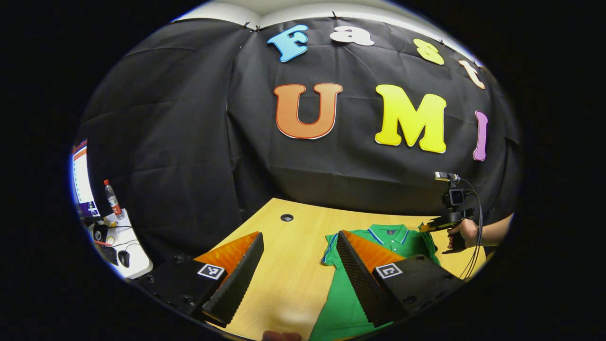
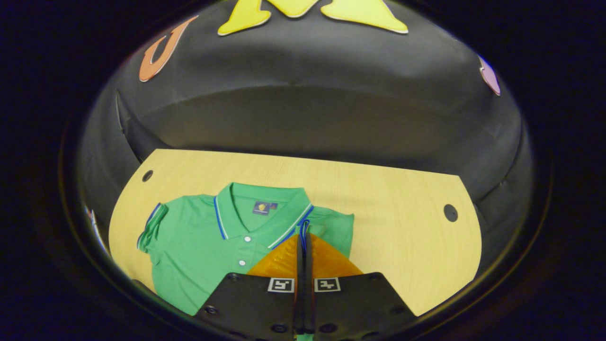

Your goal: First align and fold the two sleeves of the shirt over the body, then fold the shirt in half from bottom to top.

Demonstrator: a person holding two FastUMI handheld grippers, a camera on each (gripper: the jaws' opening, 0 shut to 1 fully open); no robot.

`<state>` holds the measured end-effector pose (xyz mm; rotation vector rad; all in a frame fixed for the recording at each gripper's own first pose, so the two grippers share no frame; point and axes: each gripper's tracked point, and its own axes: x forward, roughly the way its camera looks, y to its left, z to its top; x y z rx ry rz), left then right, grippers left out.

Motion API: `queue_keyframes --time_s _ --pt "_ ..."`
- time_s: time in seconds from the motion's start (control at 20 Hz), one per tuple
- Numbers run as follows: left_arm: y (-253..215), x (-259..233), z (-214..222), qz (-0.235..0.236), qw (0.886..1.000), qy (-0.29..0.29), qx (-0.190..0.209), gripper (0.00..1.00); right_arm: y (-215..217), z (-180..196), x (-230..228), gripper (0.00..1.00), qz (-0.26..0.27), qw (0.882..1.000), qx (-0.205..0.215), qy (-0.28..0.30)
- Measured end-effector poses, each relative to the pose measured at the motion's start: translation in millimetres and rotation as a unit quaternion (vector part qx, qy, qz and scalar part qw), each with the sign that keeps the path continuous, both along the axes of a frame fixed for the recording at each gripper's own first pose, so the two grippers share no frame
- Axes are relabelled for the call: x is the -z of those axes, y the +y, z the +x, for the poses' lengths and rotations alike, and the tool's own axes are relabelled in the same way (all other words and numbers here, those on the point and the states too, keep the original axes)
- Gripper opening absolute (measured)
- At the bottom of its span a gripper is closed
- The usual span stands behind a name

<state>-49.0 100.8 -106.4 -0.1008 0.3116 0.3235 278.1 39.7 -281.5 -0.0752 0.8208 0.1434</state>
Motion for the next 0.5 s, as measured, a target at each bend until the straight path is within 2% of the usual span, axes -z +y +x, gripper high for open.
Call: queue_keyframes --time_s 0.35,0.4,0.5 --pt "24 5 -11 -0.008 1.0 0.008 -0.013 0.99 22 0 26 0.02 -0.026 0.999 -0.014 0.02" --pt "25 4 -10 -0.007 1.0 0.006 -0.013 0.99 25 0 27 0.03 -0.024 0.999 -0.016 0.02" --pt "28 5 -8 -0.006 1.0 0.008 -0.009 0.99 34 -3 23 0.14 -0.013 0.999 -0.024 0.018"
